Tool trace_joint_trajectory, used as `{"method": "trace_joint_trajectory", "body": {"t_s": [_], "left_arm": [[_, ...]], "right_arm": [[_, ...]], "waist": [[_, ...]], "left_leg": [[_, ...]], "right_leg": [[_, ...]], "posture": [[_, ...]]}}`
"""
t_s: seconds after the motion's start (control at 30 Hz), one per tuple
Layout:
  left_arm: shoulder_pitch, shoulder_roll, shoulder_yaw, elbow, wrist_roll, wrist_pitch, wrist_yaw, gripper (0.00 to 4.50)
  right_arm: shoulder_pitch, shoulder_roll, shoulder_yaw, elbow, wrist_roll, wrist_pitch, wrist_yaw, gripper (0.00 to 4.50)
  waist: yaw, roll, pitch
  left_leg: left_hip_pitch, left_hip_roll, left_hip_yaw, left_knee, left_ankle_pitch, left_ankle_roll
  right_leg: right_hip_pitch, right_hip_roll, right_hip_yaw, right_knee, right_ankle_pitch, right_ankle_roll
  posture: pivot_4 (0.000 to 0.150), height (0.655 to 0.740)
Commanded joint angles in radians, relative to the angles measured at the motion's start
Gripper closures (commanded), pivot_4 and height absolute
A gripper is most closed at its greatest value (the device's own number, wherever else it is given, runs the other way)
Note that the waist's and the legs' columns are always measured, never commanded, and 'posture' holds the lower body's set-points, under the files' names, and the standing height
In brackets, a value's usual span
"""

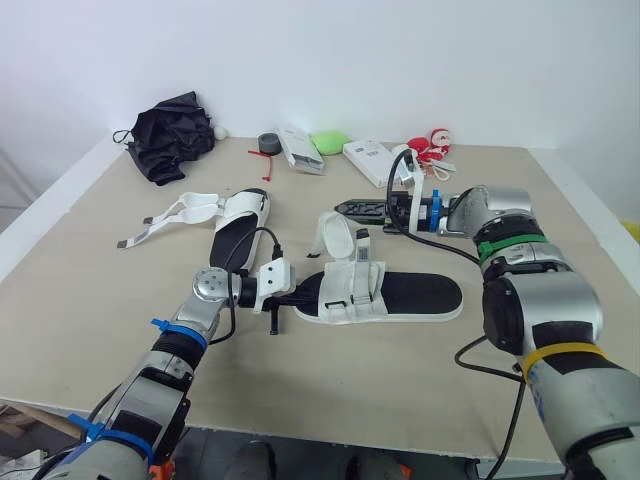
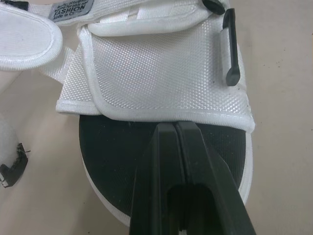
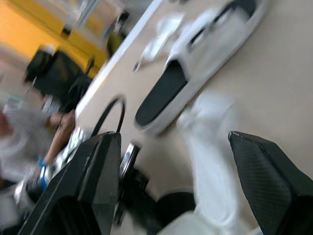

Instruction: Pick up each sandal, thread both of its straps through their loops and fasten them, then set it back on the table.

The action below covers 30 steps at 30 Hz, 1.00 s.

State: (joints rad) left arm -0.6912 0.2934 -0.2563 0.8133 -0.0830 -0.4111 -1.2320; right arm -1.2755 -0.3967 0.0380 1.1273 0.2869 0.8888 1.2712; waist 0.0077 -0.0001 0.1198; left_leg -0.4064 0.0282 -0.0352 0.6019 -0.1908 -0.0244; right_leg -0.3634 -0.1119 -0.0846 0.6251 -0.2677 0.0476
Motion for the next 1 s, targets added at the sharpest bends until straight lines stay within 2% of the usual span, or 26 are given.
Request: {"method": "trace_joint_trajectory", "body": {"t_s": [0.03, 0.37, 0.77, 0.93, 0.97, 1.0], "left_arm": [[0.115, 0.025, -0.108, 0.158, 0.142, 0.121, -0.008, 4.5], [0.12, 0.03, -0.109, 0.153, 0.142, 0.122, -0.01, 4.5], [0.12, 0.036, -0.108, 0.154, 0.143, 0.12, -0.008, 4.5], [0.114, 0.03, -0.111, 0.155, 0.144, 0.12, -0.01, 4.5], [0.113, 0.029, -0.111, 0.156, 0.145, 0.12, -0.01, 4.5], [0.111, 0.027, -0.112, 0.158, 0.145, 0.12, -0.011, 4.5]], "right_arm": [[0.028, 0.017, 0.037, -0.088, -0.007, 0.027, 0.086, 0.72], [0.013, 0.087, -0.009, -0.097, 0.014, 0.017, 0.07, 0.72], [0.034, 0.08, -0.048, -0.109, 0.011, 0.021, 0.037, 0.72], [0.081, 0.053, -0.031, -0.188, 0.018, 0.069, 0.071, 2.23], [0.093, 0.048, -0.039, -0.222, 0.03, 0.078, 0.072, 3.0], [0.098, 0.045, -0.047, -0.241, 0.04, 0.09, 0.068, 3.0]], "waist": [[0.0, 0.0, 0.0], [0.001, 0.001, 0.001], [0.001, 0.0, 0.001], [0.001, 0.0, 0.0], [0.001, 0.0, 0.0], [0.001, 0.0, 0.0]], "left_leg": [[0.0, 0.0, 0.0, 0.0, 0.0, 0.0], [0.001, 0.0, -0.001, 0.001, 0.0, 0.0], [0.0, 0.0, -0.001, 0.001, 0.0, 0.0], [0.001, 0.0, -0.001, 0.001, 0.0, 0.0], [0.0, 0.0, -0.001, 0.001, 0.0, 0.0], [0.0, 0.0, -0.001, 0.001, 0.0, 0.0]], "right_leg": [[0.0, 0.0, 0.0, 0.001, 0.0, 0.0], [-0.002, 0.001, 0.0, 0.005, 0.001, 0.002], [-0.002, 0.001, 0.0, 0.005, 0.001, 0.001], [-0.002, 0.001, 0.0, 0.005, 0.001, 0.001], [-0.002, 0.001, 0.001, 0.005, 0.001, 0.002], [-0.002, 0.001, 0.001, 0.005, 0.001, 0.002]], "posture": [[0.15, 0.74], [0.15, 0.74], [0.15, 0.74], [0.15, 0.74], [0.15, 0.74], [0.15, 0.74]]}}
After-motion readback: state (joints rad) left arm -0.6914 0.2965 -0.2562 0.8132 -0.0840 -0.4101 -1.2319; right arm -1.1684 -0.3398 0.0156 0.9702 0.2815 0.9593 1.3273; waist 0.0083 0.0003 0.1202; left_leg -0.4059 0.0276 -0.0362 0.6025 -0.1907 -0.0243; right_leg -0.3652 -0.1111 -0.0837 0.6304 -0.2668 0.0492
